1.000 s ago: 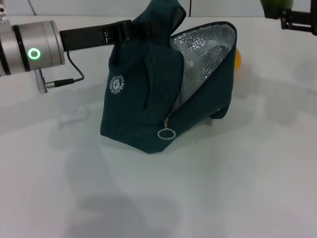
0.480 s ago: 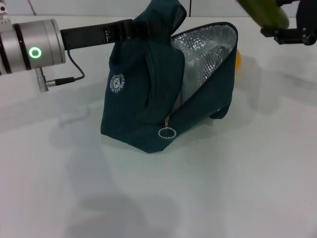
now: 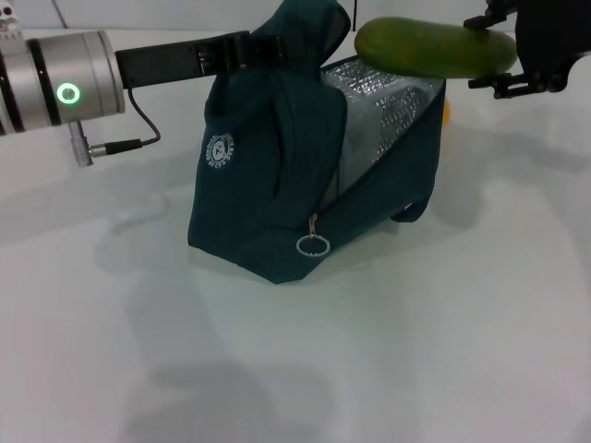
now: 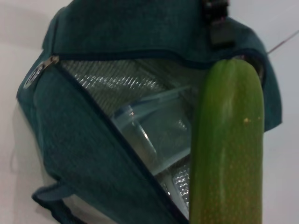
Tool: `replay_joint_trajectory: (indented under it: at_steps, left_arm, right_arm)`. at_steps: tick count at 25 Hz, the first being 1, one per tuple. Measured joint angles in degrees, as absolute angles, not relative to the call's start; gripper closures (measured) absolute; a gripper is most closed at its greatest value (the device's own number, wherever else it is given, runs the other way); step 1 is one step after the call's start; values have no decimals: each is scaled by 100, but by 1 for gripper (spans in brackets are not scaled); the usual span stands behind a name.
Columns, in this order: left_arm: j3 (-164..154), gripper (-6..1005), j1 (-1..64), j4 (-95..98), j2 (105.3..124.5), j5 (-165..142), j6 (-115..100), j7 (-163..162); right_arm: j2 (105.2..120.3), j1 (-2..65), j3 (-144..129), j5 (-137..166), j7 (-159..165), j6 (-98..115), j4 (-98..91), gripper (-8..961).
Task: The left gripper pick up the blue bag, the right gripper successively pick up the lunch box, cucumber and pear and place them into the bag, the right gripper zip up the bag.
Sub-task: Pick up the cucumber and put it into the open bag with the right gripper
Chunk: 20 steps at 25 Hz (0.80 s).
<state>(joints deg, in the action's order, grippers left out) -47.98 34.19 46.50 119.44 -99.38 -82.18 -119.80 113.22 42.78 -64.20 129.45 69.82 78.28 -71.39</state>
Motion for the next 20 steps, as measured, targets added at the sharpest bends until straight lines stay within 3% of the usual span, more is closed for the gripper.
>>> replay_joint_trajectory:
  at_steps: [7, 20]
  left_arm:
    - [-4791, 932, 3437, 4641, 11951, -9938, -8171, -11979]
    - [-4799, 933, 3448, 4640, 11953, -9938, -8138, -11980]
  right_arm:
    - [11467, 4587, -6735, 13622, 6939, 7579, -7038, 318]
    - [11535, 4954, -7420, 13977, 6968, 7195, -6768, 310]
